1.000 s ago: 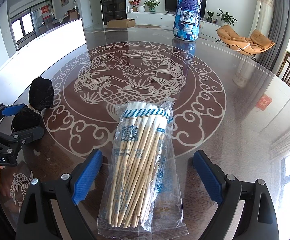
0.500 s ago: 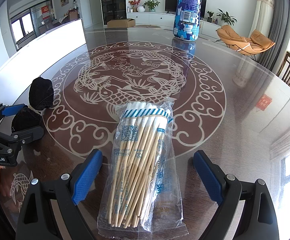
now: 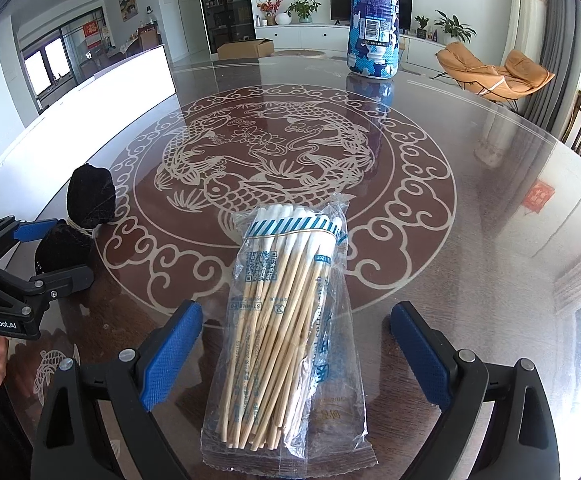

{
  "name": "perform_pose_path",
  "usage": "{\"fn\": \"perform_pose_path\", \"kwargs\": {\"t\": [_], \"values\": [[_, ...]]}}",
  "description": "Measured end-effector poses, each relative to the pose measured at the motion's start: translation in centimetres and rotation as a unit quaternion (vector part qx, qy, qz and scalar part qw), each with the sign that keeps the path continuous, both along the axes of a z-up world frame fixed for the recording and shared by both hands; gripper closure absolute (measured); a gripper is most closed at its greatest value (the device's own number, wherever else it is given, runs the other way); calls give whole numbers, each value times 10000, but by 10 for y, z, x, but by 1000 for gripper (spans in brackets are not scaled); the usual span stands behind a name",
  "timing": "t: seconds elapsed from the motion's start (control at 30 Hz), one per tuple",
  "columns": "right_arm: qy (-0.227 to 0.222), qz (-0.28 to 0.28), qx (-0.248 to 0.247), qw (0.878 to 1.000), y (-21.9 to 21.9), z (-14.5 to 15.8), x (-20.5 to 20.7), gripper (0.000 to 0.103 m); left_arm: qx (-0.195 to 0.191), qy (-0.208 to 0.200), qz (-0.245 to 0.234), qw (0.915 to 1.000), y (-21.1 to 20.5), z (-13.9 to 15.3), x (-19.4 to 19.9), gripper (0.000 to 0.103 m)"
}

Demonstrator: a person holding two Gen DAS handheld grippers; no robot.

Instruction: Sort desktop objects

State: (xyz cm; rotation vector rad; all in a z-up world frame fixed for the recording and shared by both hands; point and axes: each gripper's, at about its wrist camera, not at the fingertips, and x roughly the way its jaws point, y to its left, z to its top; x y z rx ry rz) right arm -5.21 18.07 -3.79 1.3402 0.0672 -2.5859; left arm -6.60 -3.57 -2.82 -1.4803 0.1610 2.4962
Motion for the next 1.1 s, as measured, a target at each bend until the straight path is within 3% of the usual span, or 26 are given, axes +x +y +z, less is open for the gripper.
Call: {"fn": "perform_pose_path", "kwargs": {"t": [0.1, 0.23, 0.27, 0.3, 0.33, 0.37, 0.4, 0.5, 0.63, 0.83, 0.97, 1.1], "values": [[-272, 106, -31, 9996, -1, 4, -5, 7, 153, 14, -100, 9998, -1, 9, -2, 0], [-667, 296, 332, 9968, -14, 2, -13, 7, -194, 54, -195, 9996, 10, 14, -13, 1], [-717, 330, 401, 9961, -16, 2, -14, 8, -258, 54, -226, 9994, 11, 14, -15, 15], [-747, 353, 420, 9957, -16, 2, -14, 14, -295, 38, -262, 9992, 13, 14, -17, 36], [-737, 330, 473, 9956, -16, 3, -13, 22, -263, -3, -300, 9992, 12, 14, -18, 46], [-696, 303, 526, 9957, -15, 6, -12, 40, -184, -45, -312, 9993, 11, 13, -18, 65], [-685, 300, 504, 9959, -13, 8, -12, 57, -106, -64, -297, 9995, 7, 14, -17, 66], [-814, 321, 273, 9958, -6, 15, -11, 68, 51, -2, -251, 9997, -1, 22, -8, 69], [-652, 388, -98, 9971, 2, 41, 2, 69, 164, 289, -244, 9992, -9, 48, 10, 69], [-698, 549, -214, 9958, -10, 57, 6, 69, 460, 314, -98, 9984, -31, 77, 23, 69], [-385, 943, -293, 9944, -45, 92, -3, 69, 560, 580, 151, 9966, -74, 122, 32, 69], [-10, 1426, -556, 9882, -103, 137, -26, 69, 769, 791, 724, 9913, -147, 164, 30, 69]]}}
